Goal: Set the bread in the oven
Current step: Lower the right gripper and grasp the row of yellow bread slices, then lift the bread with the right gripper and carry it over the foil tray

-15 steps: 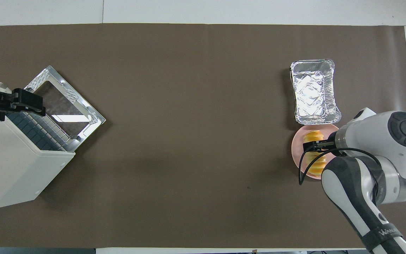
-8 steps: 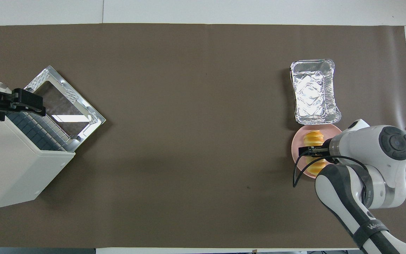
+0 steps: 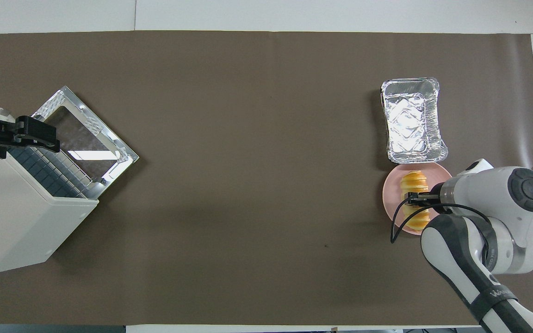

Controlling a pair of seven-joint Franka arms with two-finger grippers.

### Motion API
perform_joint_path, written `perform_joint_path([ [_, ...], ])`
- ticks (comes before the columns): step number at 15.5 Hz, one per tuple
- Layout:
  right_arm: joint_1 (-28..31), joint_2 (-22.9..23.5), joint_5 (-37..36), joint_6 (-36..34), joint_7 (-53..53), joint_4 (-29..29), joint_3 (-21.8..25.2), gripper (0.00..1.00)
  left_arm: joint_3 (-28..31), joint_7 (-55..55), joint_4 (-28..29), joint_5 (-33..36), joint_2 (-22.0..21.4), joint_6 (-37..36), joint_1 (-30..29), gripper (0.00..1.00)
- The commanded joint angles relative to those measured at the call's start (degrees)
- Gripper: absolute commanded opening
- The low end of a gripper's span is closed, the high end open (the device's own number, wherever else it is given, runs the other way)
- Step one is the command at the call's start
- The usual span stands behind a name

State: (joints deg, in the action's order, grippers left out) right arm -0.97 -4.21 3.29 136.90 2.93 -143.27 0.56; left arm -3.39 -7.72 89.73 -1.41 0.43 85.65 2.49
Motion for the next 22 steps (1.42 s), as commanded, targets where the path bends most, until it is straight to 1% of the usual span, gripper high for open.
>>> perform_joint_path([
  [1, 0.4, -1.2, 1.7, -5.0, 1.1, 1.7, -0.4, 0.17, -0.1, 0.3, 1.0, 0.2, -1.1, -0.1, -0.4, 1.0],
  [3, 0.2, -4.1, 3.8, -13.3, 1.3, 4.7, -0.4, 0.17, -0.1, 0.3, 1.0, 0.2, -1.1, -0.1, -0.4, 1.0],
  [5, -0.2, -7.0, 4.1, -19.8, 2.9, 8.4, -0.6, 0.17, -0.1, 0.3, 1.0, 0.2, -1.1, -0.1, -0.4, 1.0],
  [6, -0.4, -7.2, 4.1, -23.5, 3.2, 11.5, -1.1, 0.17, -0.1, 0.3, 1.0, 0.2, -1.1, -0.1, -0.4, 1.0],
  [7, -0.4, -6.6, 4.1, -25.7, 3.2, 14.2, -1.1, 0.17, -0.1, 0.3, 1.0, 0.2, -1.1, -0.1, -0.4, 1.0],
  [10, 0.3, -2.2, 3.4, -25.7, 2.0, 21.2, -1.0, 0.2, -0.1, 0.3, 1.0, 0.2, -1.1, -0.1, -0.4, 1.0],
  [12, 1.6, 2.5, 3.3, -25.6, -1.7, 26.8, -0.7, 0.24, -0.1, 0.3, 1.0, 0.2, -1.1, 0.0, -0.4, 1.0],
  [15, 3.2, 10.0, 3.0, -25.6, -5.4, 36.0, -0.6, 0.24, -0.1, 0.3, 1.0, 0.2, -1.1, -0.1, -0.4, 1.0],
  [17, 4.5, 14.4, 2.6, -25.3, -8.1, 40.8, -0.6, 0.25, -0.1, 0.3, 1.0, 0.2, -1.1, 0.0, -0.4, 1.0],
  [18, 4.7, 16.4, 2.3, -23.3, -8.6, 42.3, -0.6, 0.25, -0.1, 0.3, 1.0, 0.2, -1.1, -0.1, -0.4, 1.0],
  [19, 4.7, 17.5, 1.6, -20.9, -8.6, 42.5, -0.6, 0.25, -0.1, 0.3, 1.0, 0.2, -1.1, -0.1, -0.4, 1.0],
  [22, 4.0, 21.9, 1.2, -17.7, -8.6, 44.5, -0.6, 0.25, -0.1, 0.3, 1.0, 0.2, -1.1, -0.1, -0.4, 1.0],
])
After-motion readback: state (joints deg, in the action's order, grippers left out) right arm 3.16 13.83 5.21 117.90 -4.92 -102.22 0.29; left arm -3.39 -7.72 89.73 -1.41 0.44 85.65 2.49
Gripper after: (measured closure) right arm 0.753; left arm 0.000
